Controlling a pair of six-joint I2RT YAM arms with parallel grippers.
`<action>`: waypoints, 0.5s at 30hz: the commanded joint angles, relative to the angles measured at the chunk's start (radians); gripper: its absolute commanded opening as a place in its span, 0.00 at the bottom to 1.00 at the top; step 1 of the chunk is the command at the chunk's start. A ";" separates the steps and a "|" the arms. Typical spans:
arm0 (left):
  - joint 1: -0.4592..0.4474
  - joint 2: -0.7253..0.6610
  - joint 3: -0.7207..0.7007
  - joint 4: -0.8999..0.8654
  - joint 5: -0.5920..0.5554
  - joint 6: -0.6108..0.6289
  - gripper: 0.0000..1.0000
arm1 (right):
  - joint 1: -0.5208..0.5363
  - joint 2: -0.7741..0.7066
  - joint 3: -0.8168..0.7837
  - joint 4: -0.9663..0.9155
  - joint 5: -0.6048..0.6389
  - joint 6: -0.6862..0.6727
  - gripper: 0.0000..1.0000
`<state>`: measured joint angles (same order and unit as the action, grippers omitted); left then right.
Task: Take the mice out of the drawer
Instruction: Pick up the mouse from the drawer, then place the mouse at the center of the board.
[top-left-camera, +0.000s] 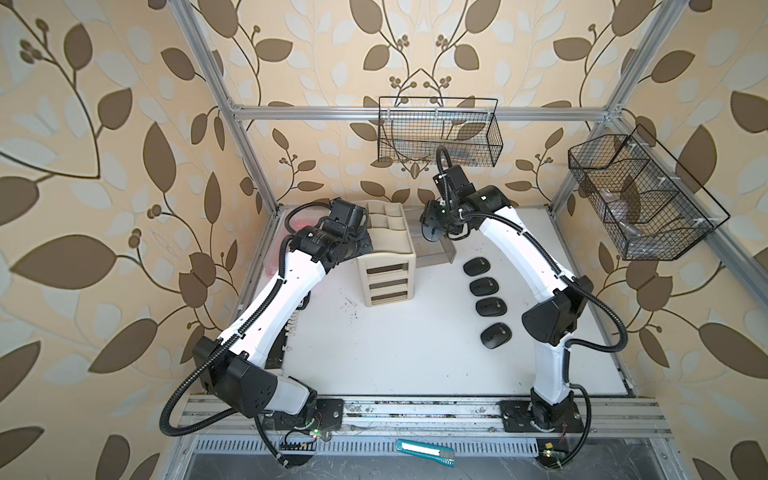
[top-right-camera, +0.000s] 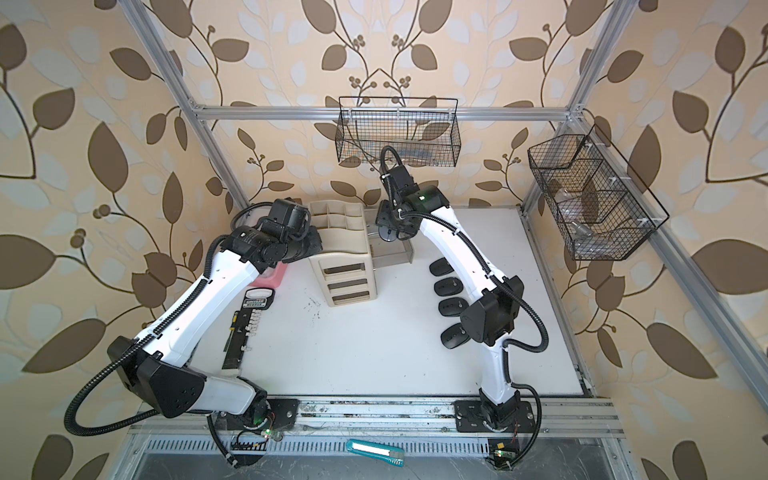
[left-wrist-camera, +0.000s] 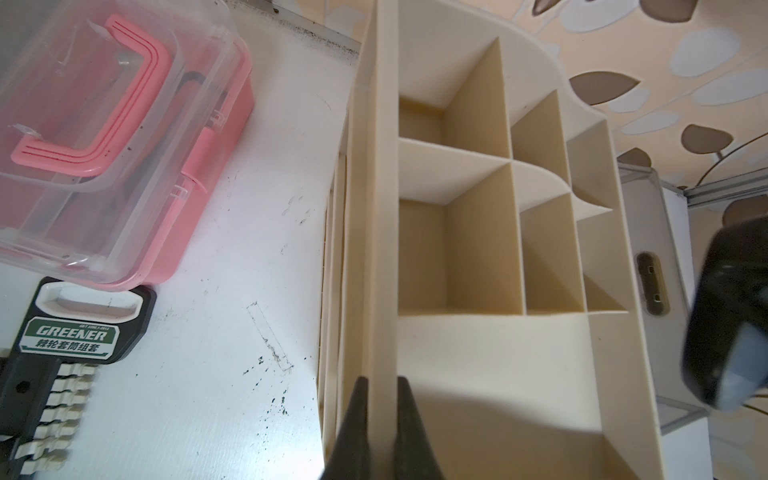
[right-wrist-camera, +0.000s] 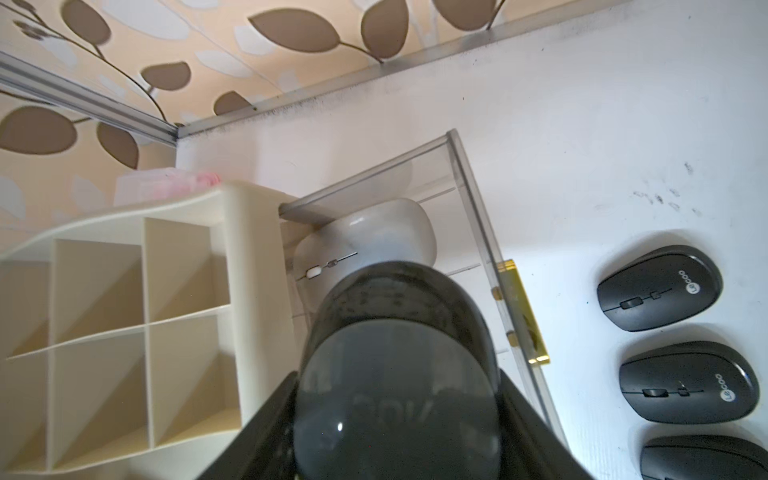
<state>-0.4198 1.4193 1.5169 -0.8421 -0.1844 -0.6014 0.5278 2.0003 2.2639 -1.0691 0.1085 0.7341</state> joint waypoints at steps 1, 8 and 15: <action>-0.001 -0.036 0.036 0.034 -0.064 0.012 0.00 | -0.022 -0.090 -0.043 -0.003 0.049 0.055 0.57; 0.018 -0.072 0.017 0.025 -0.062 0.020 0.00 | -0.038 -0.344 -0.405 0.077 0.122 0.209 0.58; 0.033 -0.104 0.003 -0.003 -0.084 0.033 0.00 | 0.002 -0.592 -0.858 0.204 0.169 0.443 0.58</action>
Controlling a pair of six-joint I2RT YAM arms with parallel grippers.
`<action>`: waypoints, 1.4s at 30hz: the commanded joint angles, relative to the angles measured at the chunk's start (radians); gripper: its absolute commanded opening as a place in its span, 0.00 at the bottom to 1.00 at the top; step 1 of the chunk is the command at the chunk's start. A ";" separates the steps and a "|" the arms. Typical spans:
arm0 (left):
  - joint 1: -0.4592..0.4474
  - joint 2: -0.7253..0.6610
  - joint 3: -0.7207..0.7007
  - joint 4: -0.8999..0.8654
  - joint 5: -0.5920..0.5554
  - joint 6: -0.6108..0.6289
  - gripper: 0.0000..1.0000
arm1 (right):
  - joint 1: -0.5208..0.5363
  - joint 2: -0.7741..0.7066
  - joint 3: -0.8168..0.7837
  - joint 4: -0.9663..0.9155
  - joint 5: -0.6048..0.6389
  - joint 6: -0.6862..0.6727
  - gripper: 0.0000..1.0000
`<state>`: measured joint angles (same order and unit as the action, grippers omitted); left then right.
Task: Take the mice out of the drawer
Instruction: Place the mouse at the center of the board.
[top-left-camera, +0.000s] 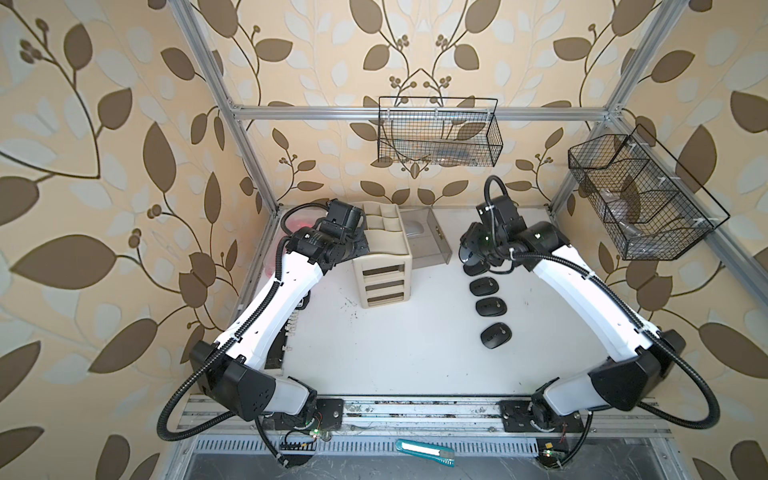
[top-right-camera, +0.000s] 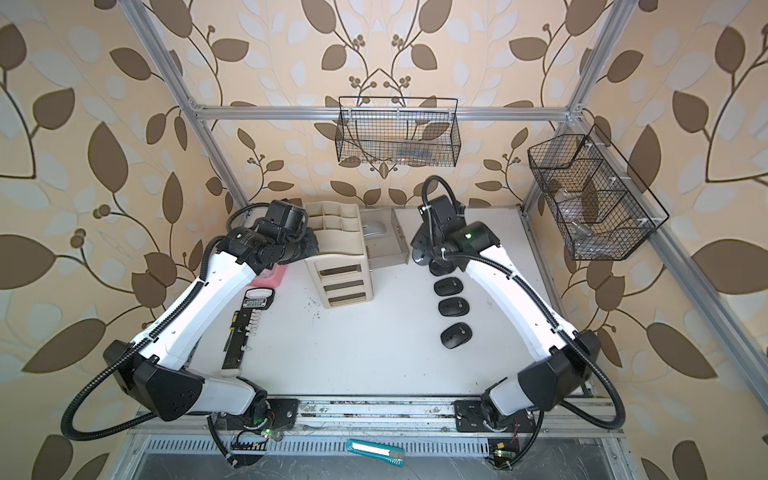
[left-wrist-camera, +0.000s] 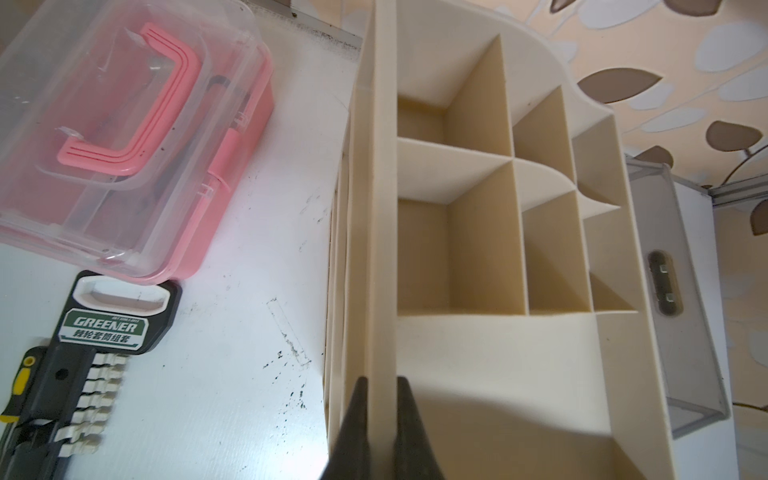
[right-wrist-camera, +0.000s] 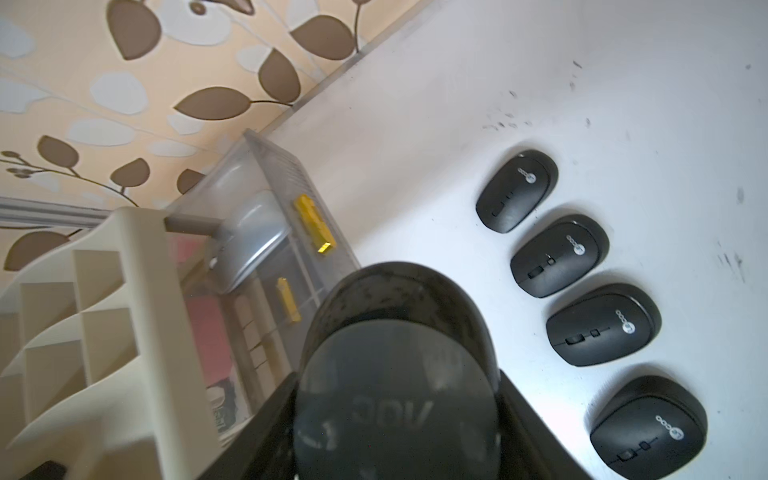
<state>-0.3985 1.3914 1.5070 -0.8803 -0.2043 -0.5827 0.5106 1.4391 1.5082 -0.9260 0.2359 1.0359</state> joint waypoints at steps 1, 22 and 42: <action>0.013 -0.084 0.009 0.036 -0.063 0.015 0.00 | 0.036 -0.046 -0.144 0.060 0.057 0.178 0.58; 0.015 -0.132 -0.055 0.088 -0.029 -0.016 0.00 | 0.215 0.077 -0.607 0.398 0.120 0.793 0.60; 0.015 -0.125 -0.056 0.105 -0.022 -0.012 0.00 | 0.174 0.213 -0.617 0.452 0.070 0.899 0.67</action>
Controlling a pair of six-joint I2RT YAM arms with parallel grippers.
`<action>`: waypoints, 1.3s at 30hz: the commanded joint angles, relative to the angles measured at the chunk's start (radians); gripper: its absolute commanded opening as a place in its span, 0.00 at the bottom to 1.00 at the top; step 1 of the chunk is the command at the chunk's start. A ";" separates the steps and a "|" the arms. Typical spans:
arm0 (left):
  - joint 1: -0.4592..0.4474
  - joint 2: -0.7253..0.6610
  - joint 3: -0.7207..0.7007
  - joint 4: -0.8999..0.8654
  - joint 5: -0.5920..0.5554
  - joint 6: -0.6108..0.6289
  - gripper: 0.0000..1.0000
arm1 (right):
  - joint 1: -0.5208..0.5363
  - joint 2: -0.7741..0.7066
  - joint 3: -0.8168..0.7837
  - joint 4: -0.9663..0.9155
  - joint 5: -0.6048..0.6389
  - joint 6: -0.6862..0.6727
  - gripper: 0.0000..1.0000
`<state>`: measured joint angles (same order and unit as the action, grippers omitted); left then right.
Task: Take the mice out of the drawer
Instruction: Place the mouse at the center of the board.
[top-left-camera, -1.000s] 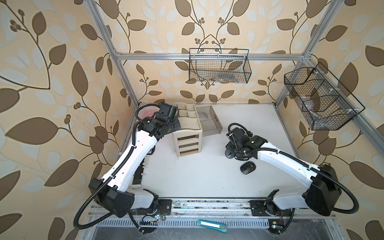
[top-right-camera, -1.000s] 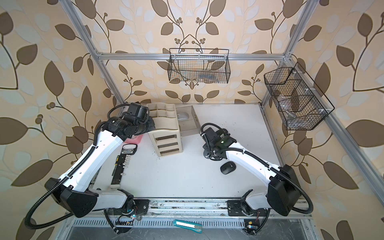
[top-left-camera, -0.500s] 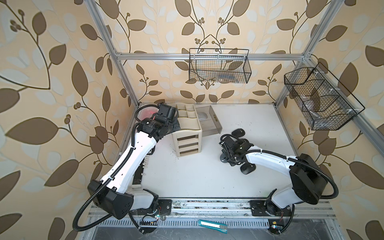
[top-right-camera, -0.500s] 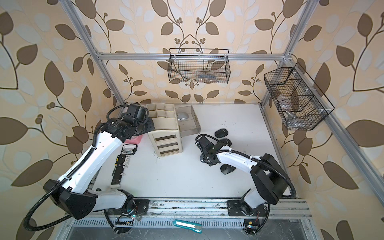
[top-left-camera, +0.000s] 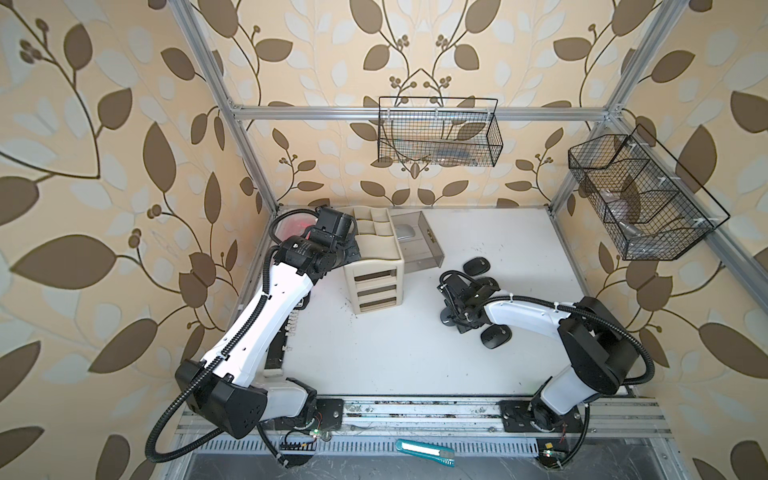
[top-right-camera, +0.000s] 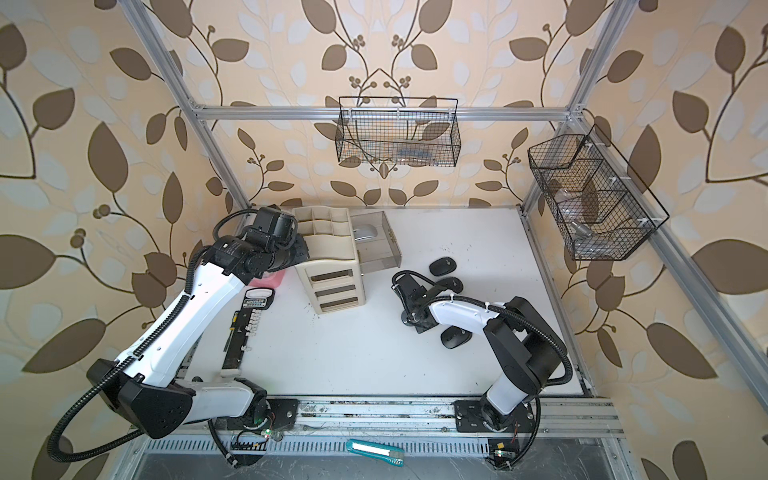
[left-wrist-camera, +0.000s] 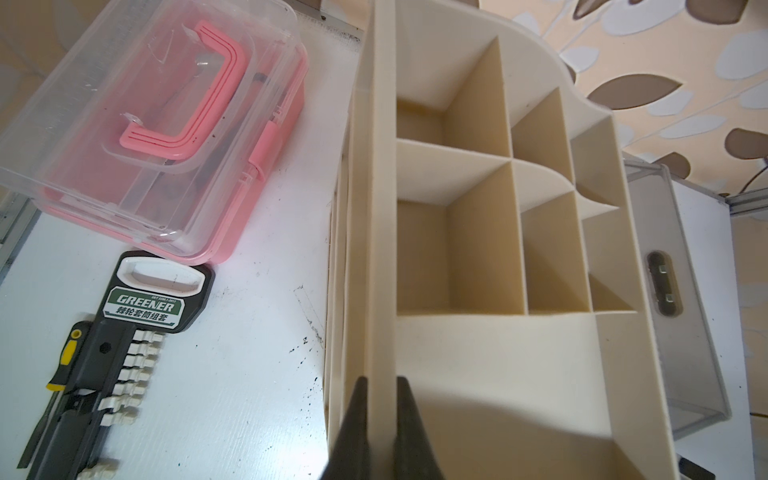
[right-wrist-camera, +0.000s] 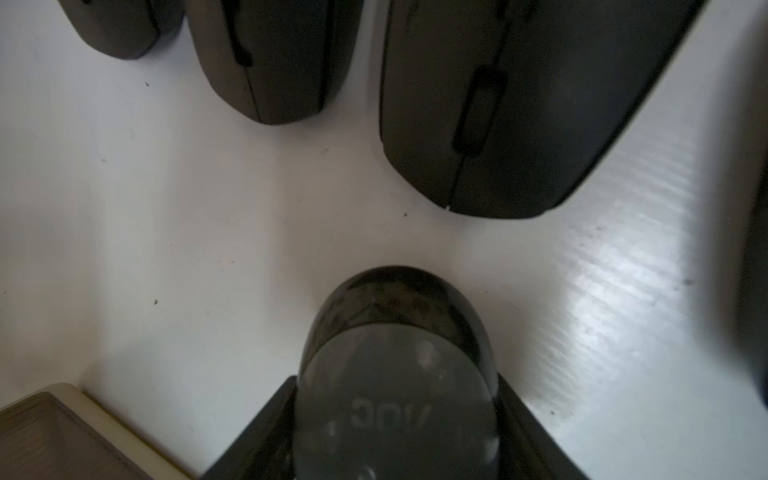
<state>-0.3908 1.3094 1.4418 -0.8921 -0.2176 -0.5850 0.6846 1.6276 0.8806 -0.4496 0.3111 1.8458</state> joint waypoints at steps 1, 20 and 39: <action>0.007 -0.042 0.009 0.118 -0.007 -0.008 0.00 | 0.000 0.027 0.011 -0.024 -0.007 0.091 0.68; 0.015 -0.050 0.011 0.116 -0.003 0.001 0.00 | 0.075 0.002 0.077 0.006 -0.023 0.089 0.81; 0.042 -0.035 0.011 0.129 0.154 -0.004 0.00 | 0.059 -0.230 0.099 -0.165 0.056 -0.199 0.79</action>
<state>-0.3637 1.3098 1.4376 -0.8783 -0.1574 -0.5777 0.7441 1.4673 0.9508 -0.5056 0.3225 1.7161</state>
